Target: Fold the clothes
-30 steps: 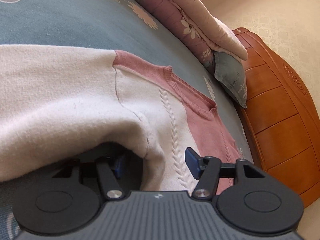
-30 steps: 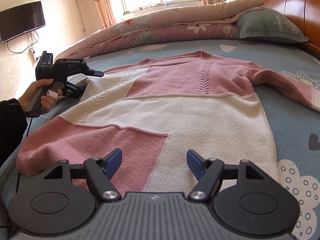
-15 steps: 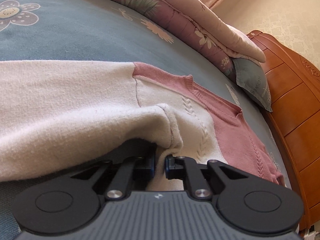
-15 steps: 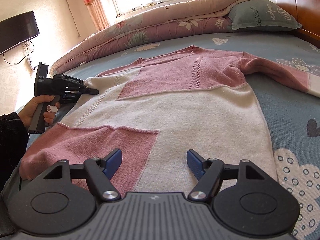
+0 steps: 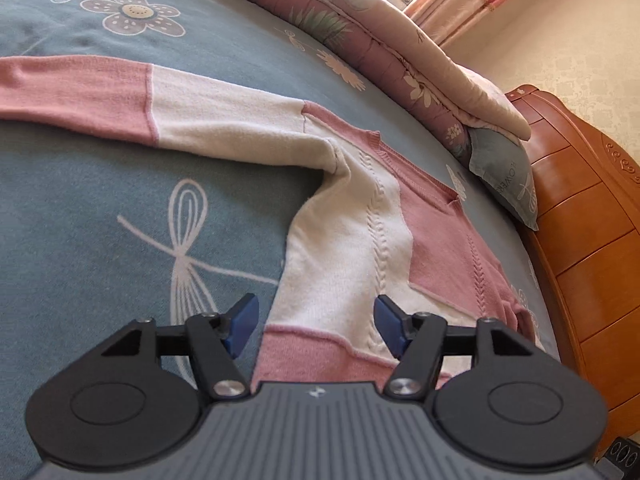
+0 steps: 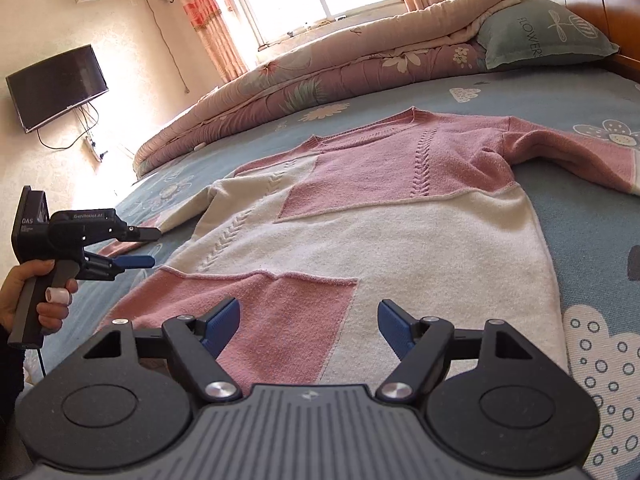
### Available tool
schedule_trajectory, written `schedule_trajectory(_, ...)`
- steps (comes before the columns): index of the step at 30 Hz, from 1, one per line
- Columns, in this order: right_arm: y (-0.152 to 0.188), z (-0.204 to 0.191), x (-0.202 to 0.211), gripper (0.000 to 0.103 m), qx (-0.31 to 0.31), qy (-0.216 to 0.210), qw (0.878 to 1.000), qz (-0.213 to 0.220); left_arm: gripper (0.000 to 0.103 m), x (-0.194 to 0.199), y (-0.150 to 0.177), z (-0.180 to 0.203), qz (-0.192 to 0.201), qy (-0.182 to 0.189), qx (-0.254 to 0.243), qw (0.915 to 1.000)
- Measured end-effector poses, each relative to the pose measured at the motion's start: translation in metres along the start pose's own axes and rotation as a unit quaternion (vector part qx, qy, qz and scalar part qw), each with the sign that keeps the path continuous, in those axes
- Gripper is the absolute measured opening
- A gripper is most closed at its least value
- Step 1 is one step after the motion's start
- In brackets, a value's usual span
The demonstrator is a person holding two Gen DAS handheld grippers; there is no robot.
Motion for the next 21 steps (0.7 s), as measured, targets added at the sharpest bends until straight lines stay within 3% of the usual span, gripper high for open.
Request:
schedule_trajectory(2, -0.005, -0.005, 0.012, 0.083, -0.008, -0.014, 1.000, 0.007, 0.067, 0.010, 0.015, -0.011, -0.009, -0.012, 0.017, 0.9998)
schedule_trajectory(5, -0.003, -0.009, 0.036, 0.091, -0.013, -0.022, 0.999, 0.025, 0.068, 0.022, 0.033, -0.020, -0.012, 0.031, 0.058, 0.9977)
schedule_trajectory(13, 0.033, 0.005, 0.053, 0.092, -0.032, 0.001, 0.999, -0.010, 0.071, 0.031, 0.071, -0.022, -0.023, 0.133, 0.158, 0.9782)
schedule_trajectory(17, 0.041, 0.005, 0.042, 0.092, -0.025, 0.006, 0.999, -0.022, 0.072, 0.035, 0.081, -0.025, -0.010, 0.182, 0.202, 0.9622)
schedule_trajectory(21, 0.050, 0.008, 0.034, 0.092, -0.019, 0.026, 0.999, -0.037, 0.072, 0.041, 0.077, -0.016, -0.013, 0.263, 0.244, 0.9332)
Point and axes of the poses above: each gripper's, at about its wrist camera, not at the fingertips, and x roughly against the way its jaws point, z to its right, y to its underside, the point moved 7 cm from there along -x, roughly the way its jaws point, and after that the axes turned 7 degrees about y, right-handed, at the moved point
